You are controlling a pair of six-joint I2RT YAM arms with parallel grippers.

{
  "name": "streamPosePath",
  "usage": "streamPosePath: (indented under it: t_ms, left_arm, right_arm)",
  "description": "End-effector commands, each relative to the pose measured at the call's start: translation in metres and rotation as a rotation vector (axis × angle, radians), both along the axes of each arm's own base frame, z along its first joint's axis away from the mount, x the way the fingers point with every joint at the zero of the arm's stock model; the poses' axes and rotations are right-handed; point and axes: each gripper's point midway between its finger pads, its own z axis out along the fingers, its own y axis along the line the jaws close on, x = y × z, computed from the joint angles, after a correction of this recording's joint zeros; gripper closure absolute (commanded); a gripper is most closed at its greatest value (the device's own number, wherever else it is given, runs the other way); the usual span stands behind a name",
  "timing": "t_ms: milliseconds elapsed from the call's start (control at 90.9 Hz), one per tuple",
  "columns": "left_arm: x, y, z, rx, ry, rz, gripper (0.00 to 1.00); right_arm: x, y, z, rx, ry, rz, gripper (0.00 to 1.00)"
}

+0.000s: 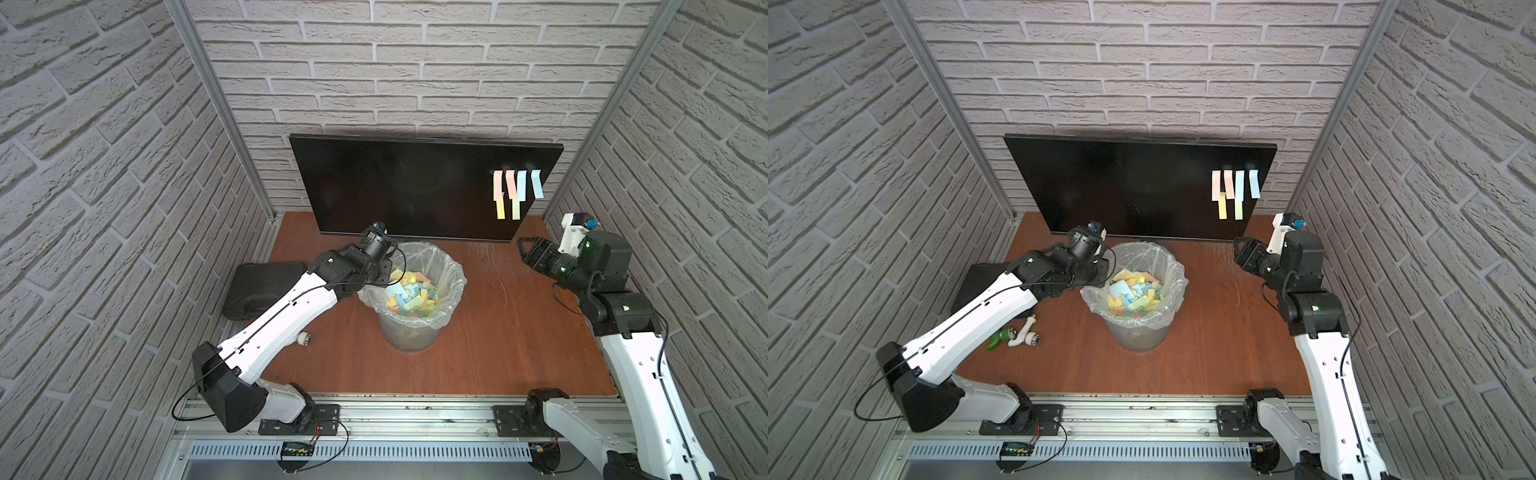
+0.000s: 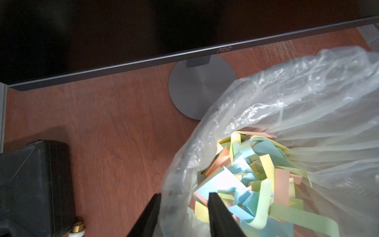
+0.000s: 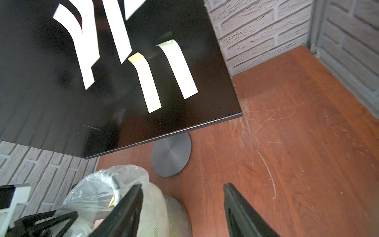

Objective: Remove the sticky note from the monitor
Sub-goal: Pick up the trash bin from the center of the board.

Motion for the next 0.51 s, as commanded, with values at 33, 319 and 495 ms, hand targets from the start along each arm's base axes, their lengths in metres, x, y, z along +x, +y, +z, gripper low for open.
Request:
streamPosePath:
  t_ms: [33,319,495]
  left_arm:
    - [0.004,-0.006,-0.002,-0.021,-0.013,-0.001,0.61]
    - [0.006,-0.006,-0.004,-0.015,-0.011,0.001,0.63]
    - [0.006,-0.007,-0.002,-0.016,-0.017,0.0,0.63]
  right_arm:
    - [0.016,0.014,0.035,0.138,-0.087,0.068,0.35]
    - [0.039,-0.013,0.075,0.436,-0.201,0.026,0.41]
    - [0.032,-0.03,0.089,0.44,-0.243,-0.011,0.41]
